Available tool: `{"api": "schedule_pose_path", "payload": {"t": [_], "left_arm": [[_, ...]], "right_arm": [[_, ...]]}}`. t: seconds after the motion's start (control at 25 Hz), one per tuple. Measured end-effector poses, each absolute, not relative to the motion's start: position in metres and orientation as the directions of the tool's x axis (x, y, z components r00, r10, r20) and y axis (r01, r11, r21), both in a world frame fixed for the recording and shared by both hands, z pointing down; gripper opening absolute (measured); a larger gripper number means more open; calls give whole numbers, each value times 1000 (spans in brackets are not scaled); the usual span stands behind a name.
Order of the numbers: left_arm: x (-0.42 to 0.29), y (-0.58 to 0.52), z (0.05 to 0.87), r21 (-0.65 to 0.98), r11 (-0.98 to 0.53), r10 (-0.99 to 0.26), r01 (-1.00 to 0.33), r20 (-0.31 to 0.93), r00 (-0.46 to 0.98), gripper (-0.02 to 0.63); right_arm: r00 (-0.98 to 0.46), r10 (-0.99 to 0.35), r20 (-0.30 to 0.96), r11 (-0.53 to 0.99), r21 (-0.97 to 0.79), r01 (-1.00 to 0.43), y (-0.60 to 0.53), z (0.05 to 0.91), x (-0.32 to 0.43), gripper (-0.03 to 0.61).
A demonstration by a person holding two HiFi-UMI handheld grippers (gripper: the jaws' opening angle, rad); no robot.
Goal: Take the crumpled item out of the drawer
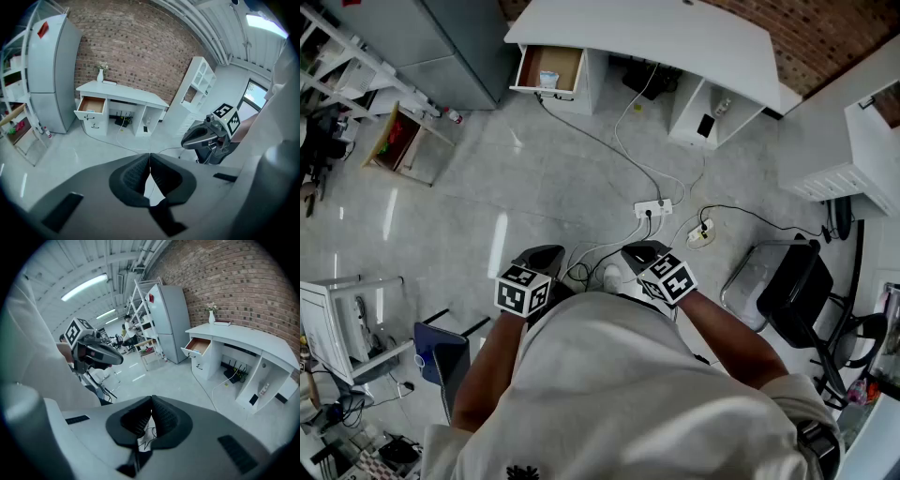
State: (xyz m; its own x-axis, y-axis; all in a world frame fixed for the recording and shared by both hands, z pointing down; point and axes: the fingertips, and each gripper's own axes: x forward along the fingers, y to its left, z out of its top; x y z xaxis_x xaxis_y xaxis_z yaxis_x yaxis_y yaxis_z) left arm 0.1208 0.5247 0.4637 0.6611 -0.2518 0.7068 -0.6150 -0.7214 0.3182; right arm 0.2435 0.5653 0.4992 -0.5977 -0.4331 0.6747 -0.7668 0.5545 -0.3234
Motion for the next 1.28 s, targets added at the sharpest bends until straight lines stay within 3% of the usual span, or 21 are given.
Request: {"api": "schedule_pose_path", "payload": {"t": [0.56, 1.12, 1.28], "left_arm": [[110, 442, 474, 326, -721, -260, -612, 691, 675, 25], [-24, 185, 468, 341, -828, -149, -444, 630, 762, 26], [-62, 136, 473, 323, -824, -176, -465, 635, 752, 26]], "right_arm": [[-577, -442, 686, 511, -337, -791, 491, 524, 241, 29], [-449, -510, 734, 433, -233, -871, 229, 496, 99, 67], [-451, -498, 741, 471, -205, -858, 178, 496, 65, 67]]}}
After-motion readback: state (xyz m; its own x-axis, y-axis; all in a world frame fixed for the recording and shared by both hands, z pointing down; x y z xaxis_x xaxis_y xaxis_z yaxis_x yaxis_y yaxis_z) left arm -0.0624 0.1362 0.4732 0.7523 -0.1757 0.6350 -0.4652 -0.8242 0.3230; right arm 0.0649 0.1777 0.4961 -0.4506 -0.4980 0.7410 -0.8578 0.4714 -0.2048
